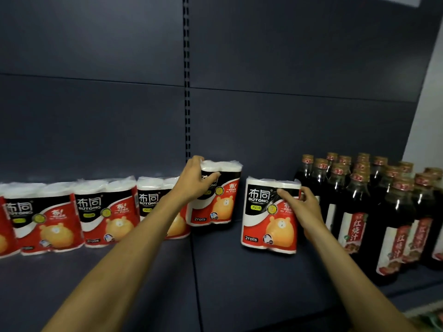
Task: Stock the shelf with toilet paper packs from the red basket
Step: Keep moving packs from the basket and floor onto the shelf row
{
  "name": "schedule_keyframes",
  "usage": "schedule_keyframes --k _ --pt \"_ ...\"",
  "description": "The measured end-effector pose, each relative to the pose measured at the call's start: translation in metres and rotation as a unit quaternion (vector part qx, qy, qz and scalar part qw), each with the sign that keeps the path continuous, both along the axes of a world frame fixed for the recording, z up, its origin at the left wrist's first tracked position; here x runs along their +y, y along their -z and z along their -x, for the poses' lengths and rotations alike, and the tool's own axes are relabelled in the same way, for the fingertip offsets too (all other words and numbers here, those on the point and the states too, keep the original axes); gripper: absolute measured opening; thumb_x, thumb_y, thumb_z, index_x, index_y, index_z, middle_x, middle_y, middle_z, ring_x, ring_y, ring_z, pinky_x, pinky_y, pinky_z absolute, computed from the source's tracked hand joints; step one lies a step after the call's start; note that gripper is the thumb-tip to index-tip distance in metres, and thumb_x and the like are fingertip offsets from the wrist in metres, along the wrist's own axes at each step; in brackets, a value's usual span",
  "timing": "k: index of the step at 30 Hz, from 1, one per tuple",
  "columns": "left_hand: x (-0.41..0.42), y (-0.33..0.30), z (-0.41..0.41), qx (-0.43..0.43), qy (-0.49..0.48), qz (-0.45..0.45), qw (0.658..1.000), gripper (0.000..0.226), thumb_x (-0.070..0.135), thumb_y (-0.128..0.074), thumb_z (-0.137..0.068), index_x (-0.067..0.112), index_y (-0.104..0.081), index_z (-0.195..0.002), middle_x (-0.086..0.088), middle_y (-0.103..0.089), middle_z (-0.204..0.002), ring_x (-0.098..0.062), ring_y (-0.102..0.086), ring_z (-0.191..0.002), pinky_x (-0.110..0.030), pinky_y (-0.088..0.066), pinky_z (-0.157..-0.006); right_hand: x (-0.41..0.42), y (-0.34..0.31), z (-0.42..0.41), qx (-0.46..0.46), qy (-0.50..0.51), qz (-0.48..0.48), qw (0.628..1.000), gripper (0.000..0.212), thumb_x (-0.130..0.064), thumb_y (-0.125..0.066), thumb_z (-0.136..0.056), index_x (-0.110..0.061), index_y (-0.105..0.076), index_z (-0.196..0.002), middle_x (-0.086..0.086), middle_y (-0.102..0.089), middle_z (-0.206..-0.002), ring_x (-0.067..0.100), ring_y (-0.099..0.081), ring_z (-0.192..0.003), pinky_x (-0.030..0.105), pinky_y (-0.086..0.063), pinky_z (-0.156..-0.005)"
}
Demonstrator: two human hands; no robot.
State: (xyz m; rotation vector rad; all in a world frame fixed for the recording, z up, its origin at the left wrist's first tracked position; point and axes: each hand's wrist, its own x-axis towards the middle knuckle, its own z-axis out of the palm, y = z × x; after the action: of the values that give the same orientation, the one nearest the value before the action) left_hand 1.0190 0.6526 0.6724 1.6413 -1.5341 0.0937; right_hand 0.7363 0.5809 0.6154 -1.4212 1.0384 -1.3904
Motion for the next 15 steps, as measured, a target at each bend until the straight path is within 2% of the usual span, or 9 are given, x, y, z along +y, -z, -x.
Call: schedule_keyframes --k 3,7,11,13,15 --pt "-0.012 0.009 0.004 -0.029 -0.003 -0.030 0.999 0.060 0.048 -0.059 -0.090 0.010 -0.038 -0.132 -0.009 -0.043 -0.134 -0.022 -0.049 -0.114 -0.029 -0.038 -0.088 -0.013 0.003 0.002 -0.004 -0.016 -0.006 1.000 0.056 -0.042 -0.081 -0.070 -0.026 -0.055 -0.116 0.004 -0.072 -0.097 0.017 -0.074 -0.074 0.036 -0.060 -0.068" --pt "-0.022 0.016 0.001 -0.077 -0.026 -0.070 0.994 0.062 0.057 -0.053 -0.090 0.013 -0.038 -0.130 -0.009 -0.045 -0.131 -0.026 -0.053 -0.111 -0.038 -0.043 -0.093 -0.029 0.007 0.005 -0.007 -0.034 -0.006 0.999 0.057 -0.043 -0.081 -0.070 -0.027 -0.054 -0.117 0.003 -0.071 -0.100 0.018 -0.074 -0.077 0.036 -0.060 -0.069" --pt "-0.031 0.019 0.007 -0.157 -0.072 -0.070 0.982 0.060 0.062 -0.045 -0.091 0.017 -0.042 -0.130 -0.005 -0.050 -0.131 -0.024 -0.046 -0.119 -0.041 -0.029 -0.101 -0.039 0.010 0.008 -0.025 -0.042 -0.011 0.999 0.057 -0.041 -0.081 -0.070 -0.026 -0.055 -0.118 0.004 -0.071 -0.103 0.019 -0.074 -0.081 0.036 -0.060 -0.070" --pt "-0.035 0.022 0.010 -0.155 -0.070 -0.057 0.984 0.059 0.062 -0.046 -0.090 0.017 -0.043 -0.129 -0.005 -0.051 -0.128 -0.024 -0.043 -0.116 -0.040 -0.032 -0.099 -0.042 0.012 0.009 -0.031 -0.047 -0.015 0.998 0.056 -0.041 -0.081 -0.070 -0.026 -0.055 -0.118 0.005 -0.071 -0.103 0.019 -0.074 -0.080 0.036 -0.060 -0.070" --pt "-0.036 0.026 0.008 -0.116 -0.043 -0.053 0.991 0.059 0.059 -0.050 -0.090 0.015 -0.043 -0.130 -0.006 -0.050 -0.128 -0.023 -0.041 -0.116 -0.038 -0.036 -0.098 -0.045 0.014 0.011 -0.032 -0.051 -0.015 0.998 0.056 -0.041 -0.081 -0.070 -0.026 -0.055 -0.117 0.005 -0.071 -0.103 0.019 -0.074 -0.079 0.035 -0.060 -0.068"
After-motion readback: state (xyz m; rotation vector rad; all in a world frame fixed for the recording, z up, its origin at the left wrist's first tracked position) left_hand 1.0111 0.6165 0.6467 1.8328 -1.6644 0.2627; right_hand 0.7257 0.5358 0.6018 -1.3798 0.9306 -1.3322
